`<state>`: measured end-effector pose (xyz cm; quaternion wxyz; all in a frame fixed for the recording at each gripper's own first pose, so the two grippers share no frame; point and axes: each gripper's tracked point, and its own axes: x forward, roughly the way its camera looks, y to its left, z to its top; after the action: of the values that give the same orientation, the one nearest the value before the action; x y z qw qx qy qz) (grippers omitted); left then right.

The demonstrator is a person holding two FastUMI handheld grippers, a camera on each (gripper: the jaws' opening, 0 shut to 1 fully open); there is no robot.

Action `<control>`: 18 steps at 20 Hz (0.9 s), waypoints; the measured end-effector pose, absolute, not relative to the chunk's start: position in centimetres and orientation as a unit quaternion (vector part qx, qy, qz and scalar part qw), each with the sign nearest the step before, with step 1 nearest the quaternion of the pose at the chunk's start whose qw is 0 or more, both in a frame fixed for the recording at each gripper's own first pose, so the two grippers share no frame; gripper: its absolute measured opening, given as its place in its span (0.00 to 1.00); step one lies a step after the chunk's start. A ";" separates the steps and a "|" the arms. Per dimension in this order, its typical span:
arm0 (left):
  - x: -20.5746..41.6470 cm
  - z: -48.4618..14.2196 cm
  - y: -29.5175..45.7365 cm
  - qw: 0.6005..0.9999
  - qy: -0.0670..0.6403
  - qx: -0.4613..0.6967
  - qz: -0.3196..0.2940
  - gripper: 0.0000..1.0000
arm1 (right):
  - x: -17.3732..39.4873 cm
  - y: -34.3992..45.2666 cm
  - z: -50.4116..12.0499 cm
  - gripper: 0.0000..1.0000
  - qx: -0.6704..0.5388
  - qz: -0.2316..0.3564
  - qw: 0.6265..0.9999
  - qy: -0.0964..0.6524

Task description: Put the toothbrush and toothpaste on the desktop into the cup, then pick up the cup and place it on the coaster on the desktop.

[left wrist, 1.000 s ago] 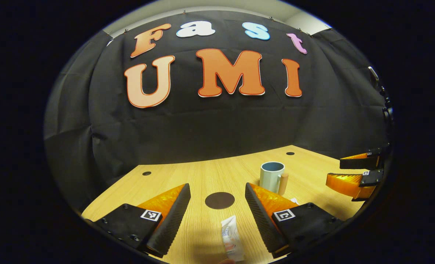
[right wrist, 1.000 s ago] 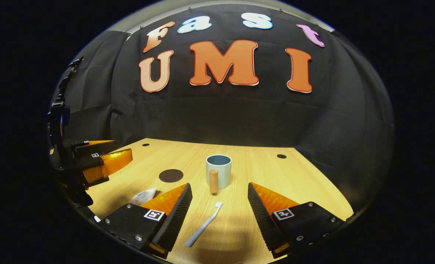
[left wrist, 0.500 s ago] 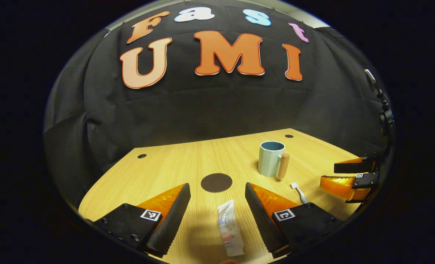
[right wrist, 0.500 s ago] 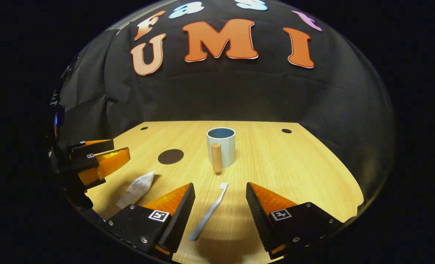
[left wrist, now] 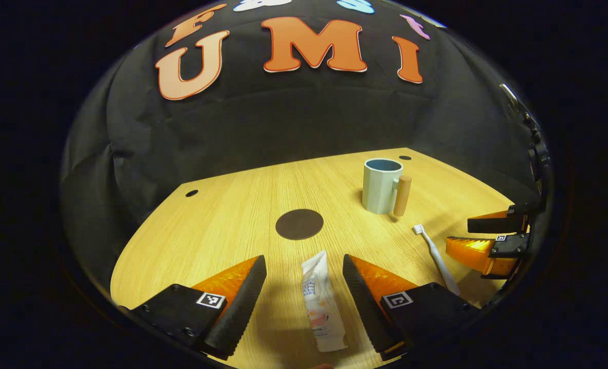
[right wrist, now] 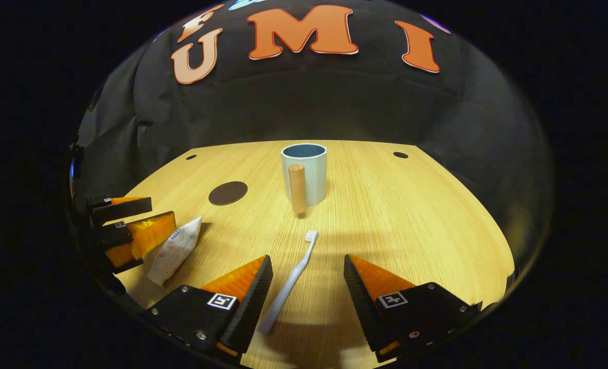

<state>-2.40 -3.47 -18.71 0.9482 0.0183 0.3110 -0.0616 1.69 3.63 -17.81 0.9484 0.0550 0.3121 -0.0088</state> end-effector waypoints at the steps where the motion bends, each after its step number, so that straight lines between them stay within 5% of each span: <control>1: -2.5 -19.1 -3.4 0.946 0.319 0.017 -0.062 0.96 | 1.6 3.7 -18.5 0.85 0.054 -0.009 0.946 0.319; 15: -3.3 -25.5 -4.5 0.902 0.423 -0.021 -0.084 0.98 | 1.8 6.0 -21.6 0.85 0.030 -0.006 0.924 0.380; 18: -3.0 -25.9 -4.5 0.899 0.429 -0.019 -0.088 0.89 | 1.8 6.7 -21.8 0.84 0.034 -0.002 0.922 0.386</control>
<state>-3.05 -4.45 -25.85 0.8986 -0.0195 0.4294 -0.0878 1.80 6.74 -21.85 0.9218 0.0341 0.3861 -0.0020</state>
